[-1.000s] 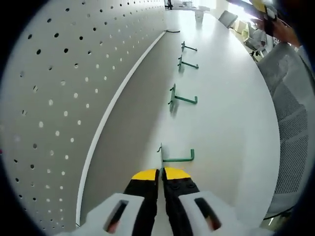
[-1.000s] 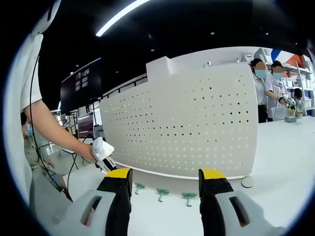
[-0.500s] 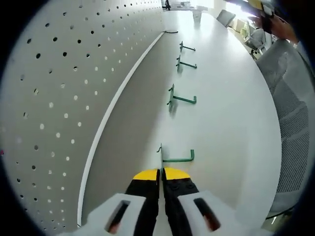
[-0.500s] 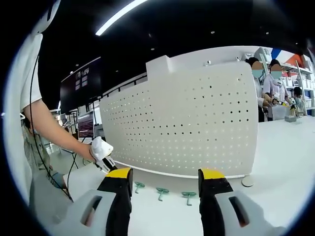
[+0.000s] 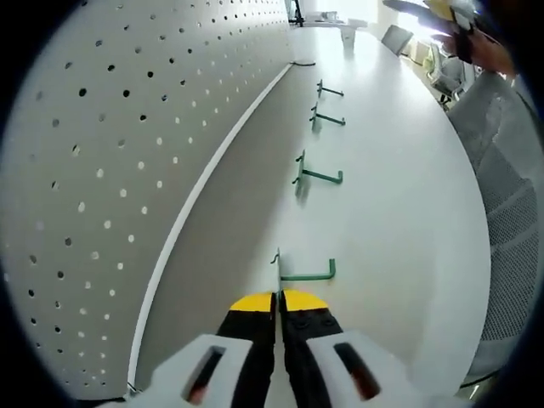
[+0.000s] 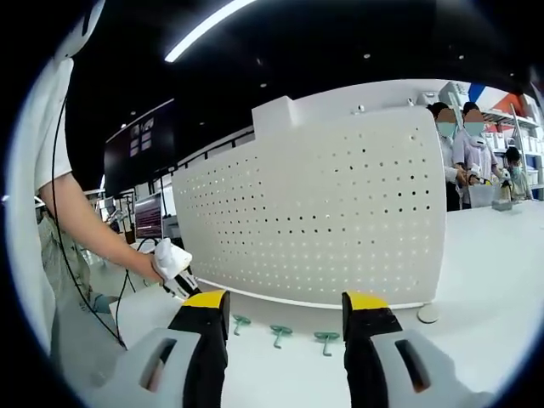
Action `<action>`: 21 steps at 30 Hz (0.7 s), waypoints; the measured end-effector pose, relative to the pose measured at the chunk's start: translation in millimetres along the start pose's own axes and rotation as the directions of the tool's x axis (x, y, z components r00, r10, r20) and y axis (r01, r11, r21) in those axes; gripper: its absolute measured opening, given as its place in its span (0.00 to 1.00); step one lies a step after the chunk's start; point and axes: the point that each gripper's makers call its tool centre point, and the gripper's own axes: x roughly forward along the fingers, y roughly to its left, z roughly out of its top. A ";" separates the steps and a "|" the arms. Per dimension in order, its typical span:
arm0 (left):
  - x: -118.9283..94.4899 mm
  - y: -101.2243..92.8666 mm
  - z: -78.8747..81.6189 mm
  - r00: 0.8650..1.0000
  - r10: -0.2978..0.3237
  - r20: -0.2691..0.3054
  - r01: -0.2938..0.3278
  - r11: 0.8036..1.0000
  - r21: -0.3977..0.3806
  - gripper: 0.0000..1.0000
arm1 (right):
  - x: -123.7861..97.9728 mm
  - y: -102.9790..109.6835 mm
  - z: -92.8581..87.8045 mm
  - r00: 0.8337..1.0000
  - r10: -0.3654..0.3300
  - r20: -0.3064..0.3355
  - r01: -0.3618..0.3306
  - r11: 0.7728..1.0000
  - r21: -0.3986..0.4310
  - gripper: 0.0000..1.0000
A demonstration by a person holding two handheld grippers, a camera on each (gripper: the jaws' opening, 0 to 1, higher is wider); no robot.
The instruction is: Insert the hook assembly into the mounting plate slot until the hook locks in place.
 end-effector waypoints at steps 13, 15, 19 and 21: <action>-8.9 2.1 18.9 0.992 0.017 0.126 -0.006 0.996 -0.090 0.01 | 0.8 1.2 2.8 1.000 0.002 0.011 -0.002 1.000 0.014 0.51; -11.3 2.5 21.0 0.991 0.021 0.132 -0.009 0.995 -0.095 0.01 | 1.3 1.7 1.7 1.000 0.005 0.006 -0.006 1.000 0.011 0.51; -16.9 4.9 29.9 0.983 0.035 0.179 -0.015 0.994 -0.111 0.01 | 3.6 5.5 2.0 1.000 0.020 0.007 -0.020 1.000 0.016 0.52; -21.7 7.9 34.4 0.979 0.049 0.197 -0.025 0.992 -0.126 0.01 | 5.7 7.5 4.0 1.000 0.025 0.011 -0.025 1.000 0.015 0.52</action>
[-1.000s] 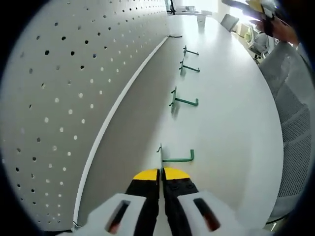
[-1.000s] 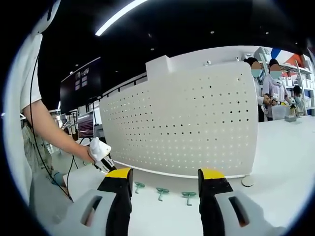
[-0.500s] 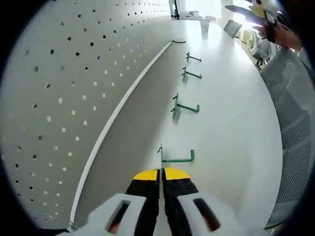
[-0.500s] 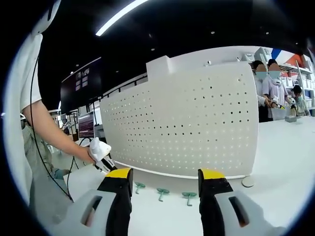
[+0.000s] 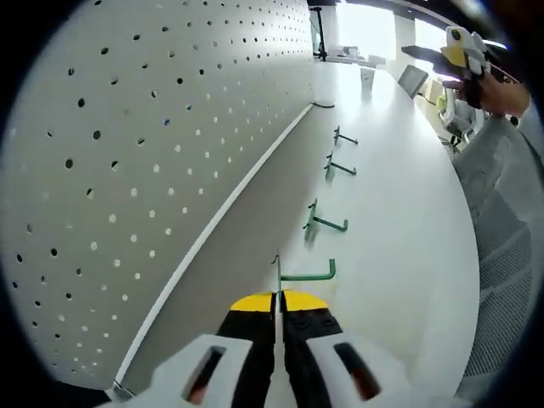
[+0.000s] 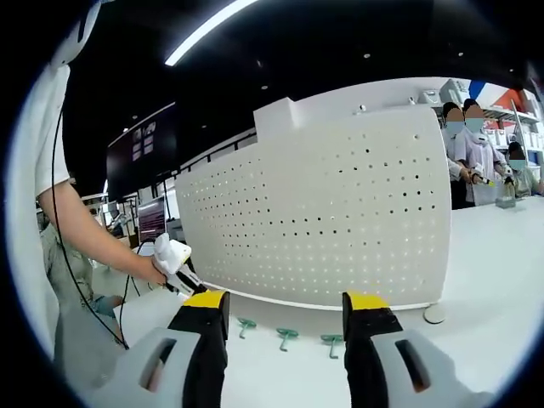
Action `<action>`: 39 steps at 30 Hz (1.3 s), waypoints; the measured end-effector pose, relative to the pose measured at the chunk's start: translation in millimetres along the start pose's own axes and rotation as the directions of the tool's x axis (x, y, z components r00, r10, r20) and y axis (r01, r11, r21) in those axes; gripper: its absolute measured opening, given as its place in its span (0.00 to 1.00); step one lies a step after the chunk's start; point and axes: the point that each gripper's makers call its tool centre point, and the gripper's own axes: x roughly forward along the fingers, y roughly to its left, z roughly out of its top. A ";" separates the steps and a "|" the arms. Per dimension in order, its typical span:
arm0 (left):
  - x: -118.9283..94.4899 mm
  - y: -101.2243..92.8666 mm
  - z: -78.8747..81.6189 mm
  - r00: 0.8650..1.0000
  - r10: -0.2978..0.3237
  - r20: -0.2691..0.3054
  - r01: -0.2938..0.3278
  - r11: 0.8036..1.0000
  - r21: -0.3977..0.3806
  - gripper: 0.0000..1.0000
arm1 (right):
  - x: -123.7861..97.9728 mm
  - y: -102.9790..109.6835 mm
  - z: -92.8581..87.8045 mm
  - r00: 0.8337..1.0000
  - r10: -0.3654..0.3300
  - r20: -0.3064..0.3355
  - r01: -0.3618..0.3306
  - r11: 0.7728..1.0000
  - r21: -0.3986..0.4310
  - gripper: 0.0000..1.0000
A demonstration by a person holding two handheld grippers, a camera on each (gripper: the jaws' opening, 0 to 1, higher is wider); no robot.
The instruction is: Insert the hook assembly into the mounting plate slot until the hook locks in place.
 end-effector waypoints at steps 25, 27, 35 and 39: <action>-38.8 -0.1 53.5 0.969 0.074 0.235 -0.047 0.992 -0.116 0.01 | 16.5 19.5 30.4 0.996 0.070 0.049 -0.069 0.998 -0.009 0.52; -41.9 -1.3 58.0 0.965 0.079 0.250 -0.051 0.992 -0.116 0.01 | 16.3 20.5 32.6 0.996 0.074 0.055 -0.073 0.997 -0.007 0.52; -52.4 -6.3 73.8 0.946 0.105 0.306 -0.068 0.990 -0.127 0.01 | 15.9 25.7 37.4 0.994 0.088 0.062 -0.087 0.996 -0.015 0.52; -58.3 -9.1 85.1 0.934 0.110 0.341 -0.070 0.989 -0.127 0.01 | 16.4 27.3 40.2 0.994 0.094 0.064 -0.093 0.995 -0.020 0.52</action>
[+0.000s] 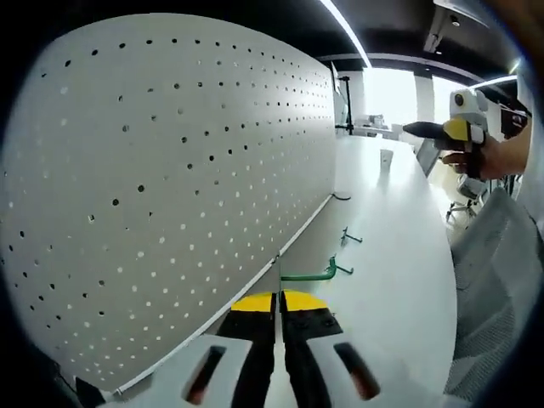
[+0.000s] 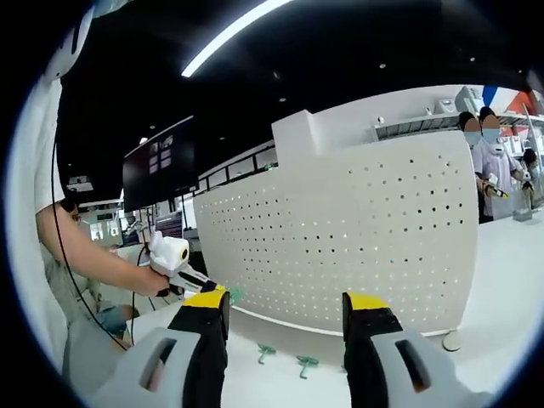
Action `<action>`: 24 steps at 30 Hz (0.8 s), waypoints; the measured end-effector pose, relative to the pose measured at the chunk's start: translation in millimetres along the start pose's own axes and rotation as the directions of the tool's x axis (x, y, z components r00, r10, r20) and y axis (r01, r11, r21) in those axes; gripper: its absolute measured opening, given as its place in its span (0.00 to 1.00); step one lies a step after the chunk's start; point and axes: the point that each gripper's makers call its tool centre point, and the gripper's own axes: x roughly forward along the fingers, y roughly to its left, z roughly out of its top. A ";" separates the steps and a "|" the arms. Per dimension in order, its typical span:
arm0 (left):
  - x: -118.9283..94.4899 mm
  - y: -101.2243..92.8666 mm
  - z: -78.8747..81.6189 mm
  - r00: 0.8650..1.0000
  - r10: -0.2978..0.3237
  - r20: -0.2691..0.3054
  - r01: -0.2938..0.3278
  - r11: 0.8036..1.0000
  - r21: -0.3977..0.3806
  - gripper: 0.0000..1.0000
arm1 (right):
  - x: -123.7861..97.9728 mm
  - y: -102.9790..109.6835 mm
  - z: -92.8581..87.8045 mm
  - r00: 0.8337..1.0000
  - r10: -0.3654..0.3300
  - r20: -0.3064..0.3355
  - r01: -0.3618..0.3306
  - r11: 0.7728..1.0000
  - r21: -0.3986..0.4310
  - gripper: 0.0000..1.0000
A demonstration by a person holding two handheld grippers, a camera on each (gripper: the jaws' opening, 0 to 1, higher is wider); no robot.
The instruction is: Insert the hook assembly into the mounting plate slot until the hook locks in place.
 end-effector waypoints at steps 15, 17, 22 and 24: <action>-10.3 -11.9 51.1 0.990 0.007 0.144 -0.009 1.000 0.014 0.01 | 1.3 5.2 11.7 1.000 0.013 0.022 -0.013 1.000 0.002 0.52; -12.5 -14.8 58.2 0.985 0.005 0.171 -0.007 1.000 0.012 0.01 | 1.3 6.5 12.5 1.000 0.015 0.025 -0.015 1.000 0.002 0.52; -17.8 -24.2 76.4 0.974 -0.010 0.227 0.010 1.000 -0.001 0.01 | 1.2 7.9 15.1 0.999 0.016 0.039 -0.016 1.000 0.020 0.52; -18.8 -26.0 79.8 0.972 -0.010 0.236 0.010 1.000 0.002 0.01 | 1.3 7.8 16.1 0.999 0.015 0.042 -0.016 1.000 0.022 0.52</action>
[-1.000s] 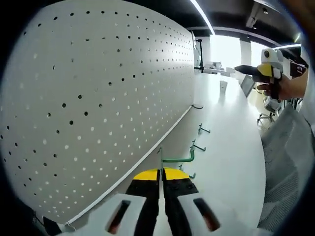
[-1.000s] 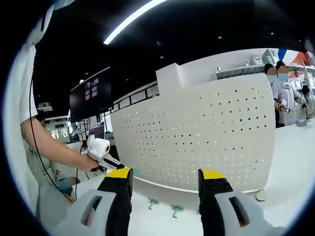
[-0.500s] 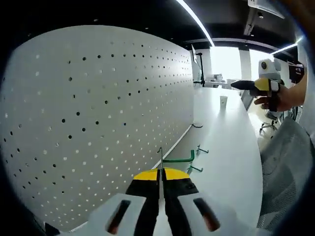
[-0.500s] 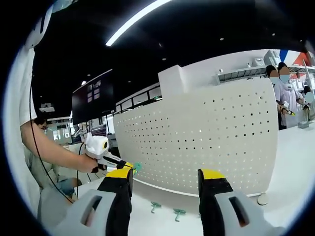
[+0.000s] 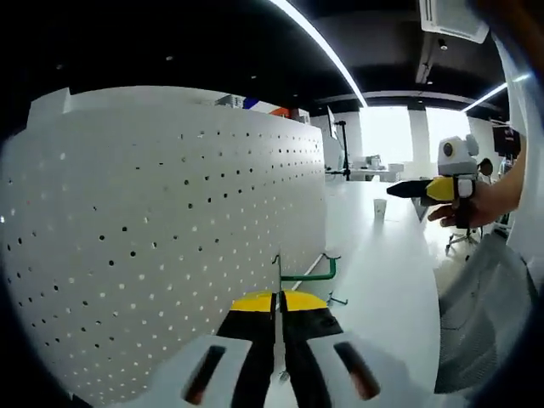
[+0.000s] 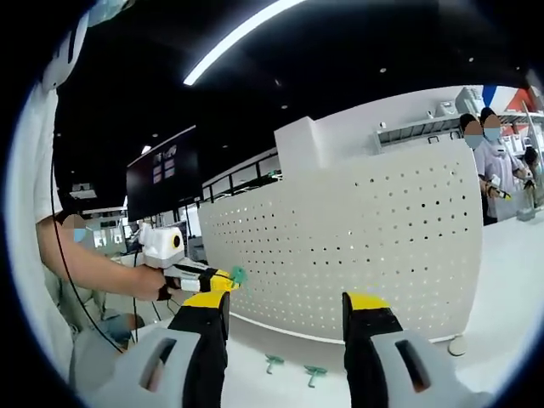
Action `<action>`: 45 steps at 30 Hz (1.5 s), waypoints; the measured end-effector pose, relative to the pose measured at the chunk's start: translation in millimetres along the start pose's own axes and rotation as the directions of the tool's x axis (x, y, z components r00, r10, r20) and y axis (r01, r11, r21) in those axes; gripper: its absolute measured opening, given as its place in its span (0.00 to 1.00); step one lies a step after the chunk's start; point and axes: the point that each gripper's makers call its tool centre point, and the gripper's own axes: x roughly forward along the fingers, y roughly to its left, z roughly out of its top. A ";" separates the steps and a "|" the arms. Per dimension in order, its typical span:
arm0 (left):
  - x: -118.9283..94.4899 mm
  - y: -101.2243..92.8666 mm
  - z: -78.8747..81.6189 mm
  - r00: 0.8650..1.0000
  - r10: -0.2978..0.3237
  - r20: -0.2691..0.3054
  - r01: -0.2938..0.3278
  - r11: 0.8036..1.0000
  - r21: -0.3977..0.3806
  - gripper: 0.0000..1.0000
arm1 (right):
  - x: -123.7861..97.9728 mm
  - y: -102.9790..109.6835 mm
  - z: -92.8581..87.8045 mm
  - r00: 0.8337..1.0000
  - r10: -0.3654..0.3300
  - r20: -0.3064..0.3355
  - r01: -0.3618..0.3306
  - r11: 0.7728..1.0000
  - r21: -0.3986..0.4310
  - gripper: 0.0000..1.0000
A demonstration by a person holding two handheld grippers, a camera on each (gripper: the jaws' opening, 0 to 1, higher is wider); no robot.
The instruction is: Insert the hook assembly into the mounting plate slot until the hook locks in place.
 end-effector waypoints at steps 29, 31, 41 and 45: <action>-9.0 -28.5 54.2 0.988 -0.026 0.151 0.027 1.000 -0.005 0.02 | 1.8 4.6 -2.2 1.000 0.014 -0.003 -0.014 1.000 0.002 0.51; -9.2 -28.9 56.0 0.988 -0.026 0.155 0.026 1.000 -0.003 0.02 | 1.8 4.7 -2.9 1.000 0.013 -0.004 -0.013 1.000 0.002 0.51; -9.7 -30.0 59.7 0.986 -0.028 0.162 0.029 1.000 -0.002 0.02 | 1.4 5.1 -3.9 1.000 0.014 -0.006 -0.014 1.000 0.002 0.51; -9.7 -29.7 59.1 0.987 -0.024 0.160 0.024 1.000 0.002 0.02 | 1.5 5.6 -2.7 1.000 0.016 0.001 -0.016 1.000 0.015 0.51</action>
